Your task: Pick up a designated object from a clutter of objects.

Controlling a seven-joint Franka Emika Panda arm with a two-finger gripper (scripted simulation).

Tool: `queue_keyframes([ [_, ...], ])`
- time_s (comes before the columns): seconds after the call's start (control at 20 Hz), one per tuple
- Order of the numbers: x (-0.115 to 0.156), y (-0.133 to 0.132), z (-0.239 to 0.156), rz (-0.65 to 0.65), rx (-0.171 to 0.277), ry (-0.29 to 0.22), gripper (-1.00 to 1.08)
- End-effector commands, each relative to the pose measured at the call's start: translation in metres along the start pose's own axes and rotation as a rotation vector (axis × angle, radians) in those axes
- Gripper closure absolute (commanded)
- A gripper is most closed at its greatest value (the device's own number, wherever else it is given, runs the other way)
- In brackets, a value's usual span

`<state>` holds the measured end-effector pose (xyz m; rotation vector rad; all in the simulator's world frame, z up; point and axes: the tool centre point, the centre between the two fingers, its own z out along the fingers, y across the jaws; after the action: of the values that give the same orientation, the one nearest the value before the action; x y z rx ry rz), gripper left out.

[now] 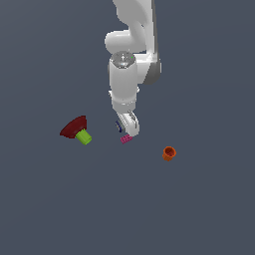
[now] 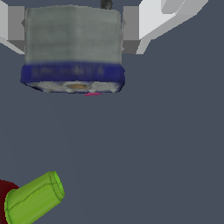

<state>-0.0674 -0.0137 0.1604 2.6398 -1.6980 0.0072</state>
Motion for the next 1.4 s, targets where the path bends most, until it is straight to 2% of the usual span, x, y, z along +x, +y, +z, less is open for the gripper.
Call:
queue_keyframes([
  [0.0, -0.004, -0.009, -0.022, 0.001, -0.001, 0.002, 1.08],
  [0.85, -0.034, -0.075, -0.173, -0.003, -0.001, -0.002, 1.08],
  [1.35, -0.044, -0.101, -0.225, -0.006, 0.000, -0.005, 1.08],
])
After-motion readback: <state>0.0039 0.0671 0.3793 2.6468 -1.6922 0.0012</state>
